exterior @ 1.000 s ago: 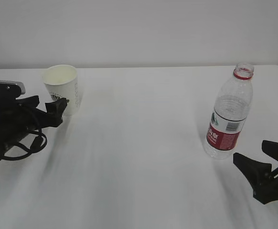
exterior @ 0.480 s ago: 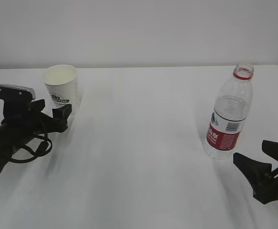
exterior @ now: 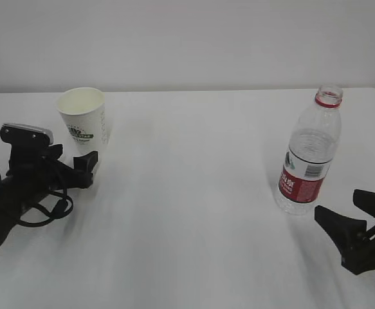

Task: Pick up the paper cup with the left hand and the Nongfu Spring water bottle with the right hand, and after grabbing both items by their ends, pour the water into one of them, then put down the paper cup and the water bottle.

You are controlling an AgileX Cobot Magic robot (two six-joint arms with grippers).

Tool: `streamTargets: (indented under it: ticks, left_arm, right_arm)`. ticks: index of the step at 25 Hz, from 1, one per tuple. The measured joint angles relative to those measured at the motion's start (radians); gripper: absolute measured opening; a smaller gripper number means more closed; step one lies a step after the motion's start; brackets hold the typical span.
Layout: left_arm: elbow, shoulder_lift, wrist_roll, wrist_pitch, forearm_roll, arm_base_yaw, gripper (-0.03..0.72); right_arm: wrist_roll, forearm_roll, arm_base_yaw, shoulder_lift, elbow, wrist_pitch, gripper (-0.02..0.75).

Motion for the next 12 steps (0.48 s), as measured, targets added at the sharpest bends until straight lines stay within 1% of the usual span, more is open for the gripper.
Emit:
streamTargets:
  ticks: [12]
  left_arm:
    - [-0.123, 0.017, 0.0, 0.038, -0.015, 0.0, 0.611]
  right_arm:
    - [0.011, 0.0, 0.0, 0.01, 0.0, 0.0, 0.59]
